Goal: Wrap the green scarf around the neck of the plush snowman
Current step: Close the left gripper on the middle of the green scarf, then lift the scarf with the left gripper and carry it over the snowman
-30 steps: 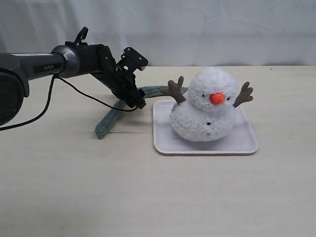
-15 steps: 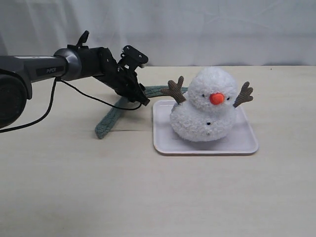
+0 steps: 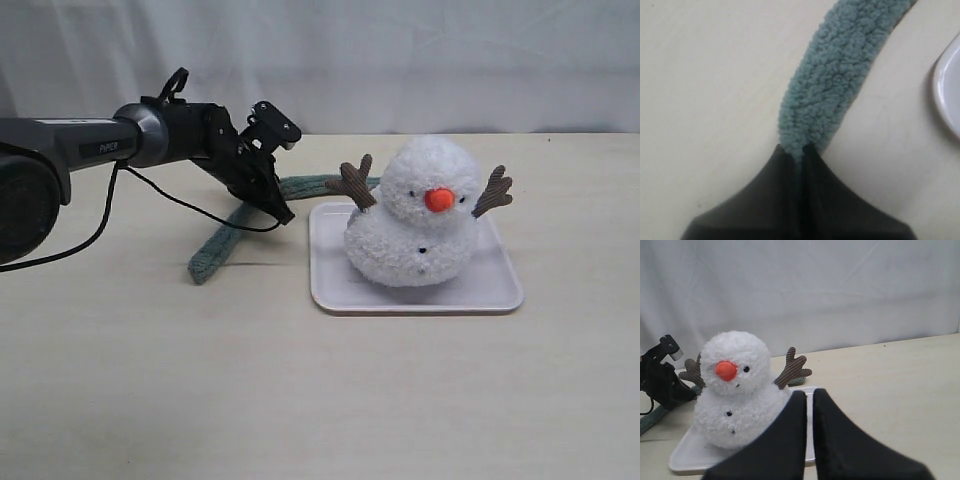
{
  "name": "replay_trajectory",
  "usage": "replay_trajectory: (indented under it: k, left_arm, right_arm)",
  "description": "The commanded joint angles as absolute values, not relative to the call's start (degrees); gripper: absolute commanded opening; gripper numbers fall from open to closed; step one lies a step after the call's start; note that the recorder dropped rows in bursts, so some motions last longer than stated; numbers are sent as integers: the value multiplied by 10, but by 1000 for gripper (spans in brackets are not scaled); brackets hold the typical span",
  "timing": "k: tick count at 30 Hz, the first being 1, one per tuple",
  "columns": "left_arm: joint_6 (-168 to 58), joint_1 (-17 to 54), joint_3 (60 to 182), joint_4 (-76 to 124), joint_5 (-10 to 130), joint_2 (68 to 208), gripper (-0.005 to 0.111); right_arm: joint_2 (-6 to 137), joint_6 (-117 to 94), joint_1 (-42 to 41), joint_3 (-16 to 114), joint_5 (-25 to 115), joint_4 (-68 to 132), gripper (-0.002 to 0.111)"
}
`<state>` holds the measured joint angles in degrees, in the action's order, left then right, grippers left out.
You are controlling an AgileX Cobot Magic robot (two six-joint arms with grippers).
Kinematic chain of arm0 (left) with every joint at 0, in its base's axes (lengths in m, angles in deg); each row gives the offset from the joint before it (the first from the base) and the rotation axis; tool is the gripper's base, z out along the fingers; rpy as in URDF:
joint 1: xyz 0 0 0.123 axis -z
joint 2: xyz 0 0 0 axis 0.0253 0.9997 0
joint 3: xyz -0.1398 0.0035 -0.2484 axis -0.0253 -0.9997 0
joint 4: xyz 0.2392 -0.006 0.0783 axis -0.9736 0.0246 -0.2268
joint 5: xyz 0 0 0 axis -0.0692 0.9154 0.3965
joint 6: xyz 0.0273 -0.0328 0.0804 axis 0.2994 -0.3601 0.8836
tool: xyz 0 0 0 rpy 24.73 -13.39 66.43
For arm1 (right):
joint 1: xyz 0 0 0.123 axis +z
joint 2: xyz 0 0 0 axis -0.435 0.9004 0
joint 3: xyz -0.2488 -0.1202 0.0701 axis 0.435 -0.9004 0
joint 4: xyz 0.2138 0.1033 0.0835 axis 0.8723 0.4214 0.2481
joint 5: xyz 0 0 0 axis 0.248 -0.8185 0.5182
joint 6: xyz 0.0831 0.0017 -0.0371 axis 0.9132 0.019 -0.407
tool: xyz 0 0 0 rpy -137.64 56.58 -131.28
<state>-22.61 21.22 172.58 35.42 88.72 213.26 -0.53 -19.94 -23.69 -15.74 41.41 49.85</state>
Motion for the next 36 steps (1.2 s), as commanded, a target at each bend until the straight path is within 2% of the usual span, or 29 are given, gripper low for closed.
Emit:
replay_trajectory:
  k: [1,14,24,36]
  left_arm:
    - [-235,211,1724,337,946,2125,0]
    - [-292,219,1724,366,1026,1964,0]
    - [-292,304,1724,366,977,1865,0]
    - [-266,398,1724,366,948,1850,0]
  right_arm:
    - [-4,-204,-237,-158,413,495,4]
    - [-4,-208,-237,-158,411,495,4]
    - [-4,-209,-237,-158,411,495,4]
    - [-4,-209,-237,-158,411,495,4]
